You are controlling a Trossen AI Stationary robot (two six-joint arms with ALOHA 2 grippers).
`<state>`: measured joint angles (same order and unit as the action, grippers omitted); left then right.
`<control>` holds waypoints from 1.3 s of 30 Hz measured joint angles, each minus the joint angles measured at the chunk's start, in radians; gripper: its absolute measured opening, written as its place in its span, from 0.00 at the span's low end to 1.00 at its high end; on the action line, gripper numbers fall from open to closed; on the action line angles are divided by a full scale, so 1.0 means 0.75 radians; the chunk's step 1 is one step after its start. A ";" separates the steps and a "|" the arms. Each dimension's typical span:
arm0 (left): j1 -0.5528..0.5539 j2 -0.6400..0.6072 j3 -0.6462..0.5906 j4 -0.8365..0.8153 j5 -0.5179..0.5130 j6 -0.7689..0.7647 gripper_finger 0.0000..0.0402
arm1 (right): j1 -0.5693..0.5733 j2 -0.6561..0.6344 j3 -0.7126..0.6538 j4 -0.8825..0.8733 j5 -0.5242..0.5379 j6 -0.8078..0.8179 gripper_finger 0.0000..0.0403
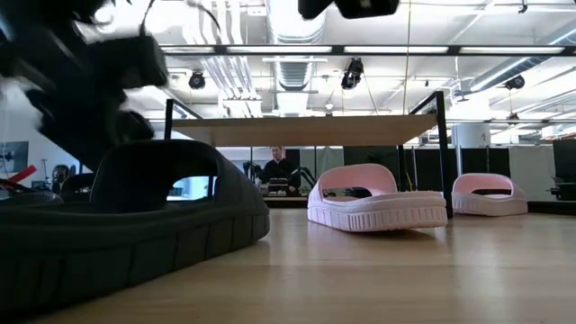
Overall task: Pick and place slides into the shelf
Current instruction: Move the bottom black slides to the center of the table
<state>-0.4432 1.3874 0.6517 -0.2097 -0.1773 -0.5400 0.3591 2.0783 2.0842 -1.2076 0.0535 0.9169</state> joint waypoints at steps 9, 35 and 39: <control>-0.198 -0.124 0.017 0.055 0.134 -0.090 0.00 | 0.016 0.035 -0.243 0.601 -0.192 0.002 0.02; -0.372 0.022 0.128 0.117 -0.040 -0.231 0.00 | 0.038 0.050 -0.734 1.410 -0.149 -0.384 0.02; -0.396 0.022 0.128 0.114 -0.040 -0.260 0.00 | 0.033 0.052 -0.741 1.418 -0.149 -0.387 0.02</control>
<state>-0.7403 1.4040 0.7475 -0.1238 -0.2073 -0.7354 0.3840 2.1169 1.5281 -0.1439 -0.0581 0.6270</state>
